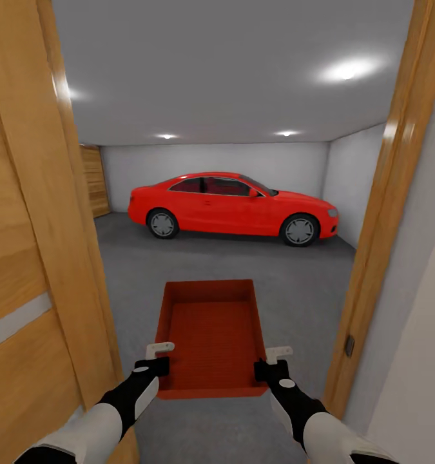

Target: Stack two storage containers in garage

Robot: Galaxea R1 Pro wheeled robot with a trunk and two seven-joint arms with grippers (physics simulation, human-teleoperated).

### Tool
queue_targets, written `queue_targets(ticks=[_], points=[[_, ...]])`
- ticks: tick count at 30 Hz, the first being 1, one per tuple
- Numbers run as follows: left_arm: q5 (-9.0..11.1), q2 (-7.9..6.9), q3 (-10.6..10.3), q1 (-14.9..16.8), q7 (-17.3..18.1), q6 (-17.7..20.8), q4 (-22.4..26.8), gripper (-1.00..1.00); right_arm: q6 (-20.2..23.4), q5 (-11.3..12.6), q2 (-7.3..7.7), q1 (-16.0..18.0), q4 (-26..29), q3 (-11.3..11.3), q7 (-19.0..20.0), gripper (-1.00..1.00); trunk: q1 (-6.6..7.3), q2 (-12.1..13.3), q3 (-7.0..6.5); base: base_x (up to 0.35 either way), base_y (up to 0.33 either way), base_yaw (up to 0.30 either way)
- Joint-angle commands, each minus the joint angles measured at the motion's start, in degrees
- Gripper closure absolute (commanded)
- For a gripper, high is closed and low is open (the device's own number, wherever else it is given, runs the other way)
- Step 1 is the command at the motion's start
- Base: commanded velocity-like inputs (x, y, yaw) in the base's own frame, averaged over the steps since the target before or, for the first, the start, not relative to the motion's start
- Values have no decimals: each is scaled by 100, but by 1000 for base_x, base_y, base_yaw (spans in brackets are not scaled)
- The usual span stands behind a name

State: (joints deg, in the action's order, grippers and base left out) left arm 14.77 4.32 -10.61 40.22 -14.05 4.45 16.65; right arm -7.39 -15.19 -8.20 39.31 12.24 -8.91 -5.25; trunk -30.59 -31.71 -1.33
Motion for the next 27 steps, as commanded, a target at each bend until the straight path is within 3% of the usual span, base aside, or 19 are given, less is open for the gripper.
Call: queue_targets(ticks=[1, 27], points=[[-18, -2, 165, 3, -80, -305, 145, 100, -20, -38, -180, -2, -19, -102, 94, 100, -3, -3, 2, 126, 224, -70], [-18, -2, 156, 3, -80, -307, 139, 100, -25, -36, -180, -2, -19, -102, 93, 100, -3, -3, 2, 15, 20, -225]])
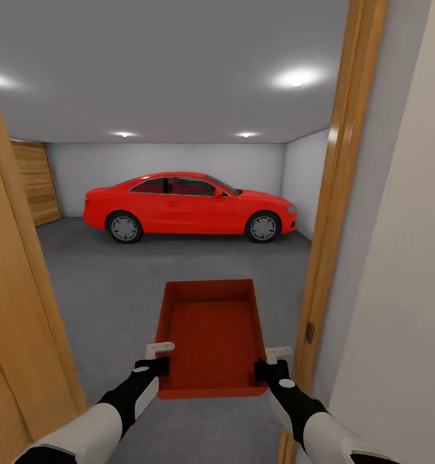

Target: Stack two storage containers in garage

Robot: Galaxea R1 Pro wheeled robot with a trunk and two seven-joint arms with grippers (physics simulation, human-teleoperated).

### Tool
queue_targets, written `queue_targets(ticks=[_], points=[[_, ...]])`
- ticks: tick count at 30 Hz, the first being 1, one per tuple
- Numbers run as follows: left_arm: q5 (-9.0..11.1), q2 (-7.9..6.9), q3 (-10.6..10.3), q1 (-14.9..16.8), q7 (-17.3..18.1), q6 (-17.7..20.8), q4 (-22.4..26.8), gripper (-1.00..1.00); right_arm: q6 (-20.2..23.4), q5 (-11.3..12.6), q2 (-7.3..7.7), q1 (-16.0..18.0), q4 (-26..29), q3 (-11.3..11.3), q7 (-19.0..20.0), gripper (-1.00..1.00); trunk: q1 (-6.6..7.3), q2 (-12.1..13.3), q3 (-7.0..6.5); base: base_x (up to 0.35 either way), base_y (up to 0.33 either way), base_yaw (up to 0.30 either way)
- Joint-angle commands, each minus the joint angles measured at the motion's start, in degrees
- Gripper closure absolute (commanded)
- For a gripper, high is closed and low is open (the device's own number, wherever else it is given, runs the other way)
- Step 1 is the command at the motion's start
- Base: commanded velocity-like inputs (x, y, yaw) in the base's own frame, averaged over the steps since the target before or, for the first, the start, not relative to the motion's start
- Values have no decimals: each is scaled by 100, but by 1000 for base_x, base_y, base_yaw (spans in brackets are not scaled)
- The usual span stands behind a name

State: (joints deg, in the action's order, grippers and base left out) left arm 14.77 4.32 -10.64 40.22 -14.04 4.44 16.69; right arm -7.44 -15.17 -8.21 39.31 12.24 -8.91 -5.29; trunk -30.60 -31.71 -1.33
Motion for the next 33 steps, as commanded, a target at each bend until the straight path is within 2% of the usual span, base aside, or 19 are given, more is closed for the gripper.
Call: queue_targets(ticks=[1, 18, 33], points=[[-18, -1, 159, 3, -81, -306, 135, 100, -20, -38, -179, -2, -20, -102, 98, 100, -1, -4, 2, 0, 0, -65], [-18, -6, 159, 3, -81, -306, 116, 100, -12, -38, -179, -2, -20, -98, 99, 100, -1, -4, 2, 1, 0, -8], [-18, -1, 159, 3, -81, -308, 115, 100, -12, -38, -179, -2, -20, -99, 99, 100, -1, -4, 2, 64, 52, 0]])
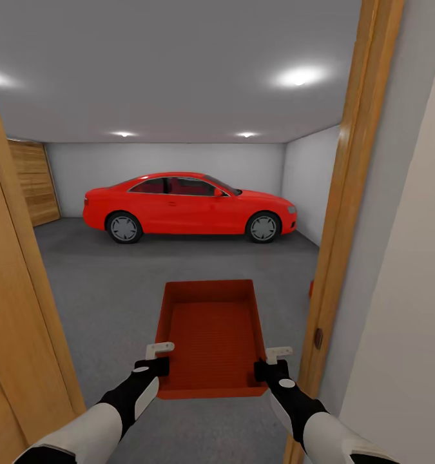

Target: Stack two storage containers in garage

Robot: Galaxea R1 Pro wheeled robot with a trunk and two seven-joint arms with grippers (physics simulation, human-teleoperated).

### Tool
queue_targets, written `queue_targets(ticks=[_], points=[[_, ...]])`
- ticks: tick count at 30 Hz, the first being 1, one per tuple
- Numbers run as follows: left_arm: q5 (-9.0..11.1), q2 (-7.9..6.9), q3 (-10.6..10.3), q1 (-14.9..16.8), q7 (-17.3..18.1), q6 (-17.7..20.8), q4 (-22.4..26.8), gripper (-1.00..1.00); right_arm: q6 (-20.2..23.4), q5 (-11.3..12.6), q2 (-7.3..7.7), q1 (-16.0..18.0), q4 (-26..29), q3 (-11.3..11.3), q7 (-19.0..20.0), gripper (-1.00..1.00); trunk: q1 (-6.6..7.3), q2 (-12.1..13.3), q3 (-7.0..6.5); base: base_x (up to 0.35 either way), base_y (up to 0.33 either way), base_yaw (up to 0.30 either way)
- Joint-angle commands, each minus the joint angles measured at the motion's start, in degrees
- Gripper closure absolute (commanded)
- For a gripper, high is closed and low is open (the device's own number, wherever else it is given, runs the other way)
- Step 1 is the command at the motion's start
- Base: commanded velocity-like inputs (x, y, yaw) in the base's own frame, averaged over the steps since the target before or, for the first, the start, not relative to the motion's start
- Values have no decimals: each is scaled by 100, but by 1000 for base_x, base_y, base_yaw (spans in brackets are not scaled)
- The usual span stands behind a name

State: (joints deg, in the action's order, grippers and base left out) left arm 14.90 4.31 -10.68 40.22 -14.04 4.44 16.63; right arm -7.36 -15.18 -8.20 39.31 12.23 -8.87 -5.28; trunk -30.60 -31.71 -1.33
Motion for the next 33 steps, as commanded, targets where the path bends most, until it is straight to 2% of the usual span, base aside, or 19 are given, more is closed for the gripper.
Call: queue_targets(ticks=[1, 16, 26, 33], points=[[-31, -1, 163, 4, -81, -309, 121, 100, -19, -38, -180, -2, -19, -102, 97, 100, -1, -4, 2, 3, 2, 0], [-31, -1, 163, 4, -81, -306, 130, 100, -19, -38, -180, -2, -19, -104, 97, 100, -1, -4, 2, 137, 125, 0], [-31, -4, 166, 4, -81, -306, 133, 100, -19, -38, -180, -2, -19, -102, 97, 100, -1, -4, 2, 37, 14, 0], [-31, -9, 172, 4, -81, -305, 121, 100, -19, -38, -180, -2, -19, -103, 97, 100, -1, -4, 2, 310, 0, 0]])
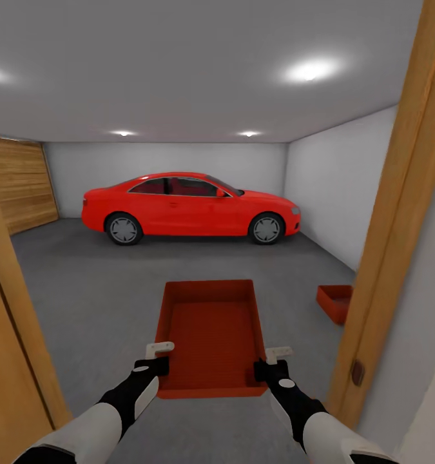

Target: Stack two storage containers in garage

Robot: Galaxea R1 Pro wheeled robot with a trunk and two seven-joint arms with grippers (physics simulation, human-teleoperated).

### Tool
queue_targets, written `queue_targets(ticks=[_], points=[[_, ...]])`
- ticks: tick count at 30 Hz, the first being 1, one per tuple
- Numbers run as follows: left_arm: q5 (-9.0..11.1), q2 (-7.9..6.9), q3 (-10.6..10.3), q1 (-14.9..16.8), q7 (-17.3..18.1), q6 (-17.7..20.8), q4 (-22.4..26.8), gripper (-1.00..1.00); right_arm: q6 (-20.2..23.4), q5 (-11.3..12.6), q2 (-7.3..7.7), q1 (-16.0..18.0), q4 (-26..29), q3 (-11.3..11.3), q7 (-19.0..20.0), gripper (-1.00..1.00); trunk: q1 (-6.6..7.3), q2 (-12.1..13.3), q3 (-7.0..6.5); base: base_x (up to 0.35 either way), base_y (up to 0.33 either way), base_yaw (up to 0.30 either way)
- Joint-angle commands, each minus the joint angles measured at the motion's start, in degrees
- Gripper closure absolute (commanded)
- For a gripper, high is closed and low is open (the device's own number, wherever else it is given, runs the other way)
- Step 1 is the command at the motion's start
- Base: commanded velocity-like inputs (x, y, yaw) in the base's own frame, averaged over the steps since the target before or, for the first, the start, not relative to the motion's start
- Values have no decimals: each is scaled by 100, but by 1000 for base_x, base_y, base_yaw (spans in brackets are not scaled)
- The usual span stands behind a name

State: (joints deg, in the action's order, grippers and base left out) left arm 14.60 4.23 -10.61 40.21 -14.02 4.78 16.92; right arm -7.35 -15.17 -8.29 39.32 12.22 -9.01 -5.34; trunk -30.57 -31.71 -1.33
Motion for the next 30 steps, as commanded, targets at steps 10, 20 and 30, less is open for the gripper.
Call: queue_targets(ticks=[10, 20, 30], points=[[-1, 5, 164, 4, -83, -340, 92, 100, -13, -43, -171, -3, -18, -87, 103, 100, -5, -3, 2, 319, 0, 0], [-1, 5, 162, 4, -83, -342, 92, 100, -20, -39, -171, -3, -18, -91, 103, 100, -5, -3, 2, 320, 0, 44], [-1, 2, 162, 4, -83, -342, 92, 100, -21, -44, -171, -3, -18, -89, 104, 100, -5, -3, 2, 319, 0, 37]])
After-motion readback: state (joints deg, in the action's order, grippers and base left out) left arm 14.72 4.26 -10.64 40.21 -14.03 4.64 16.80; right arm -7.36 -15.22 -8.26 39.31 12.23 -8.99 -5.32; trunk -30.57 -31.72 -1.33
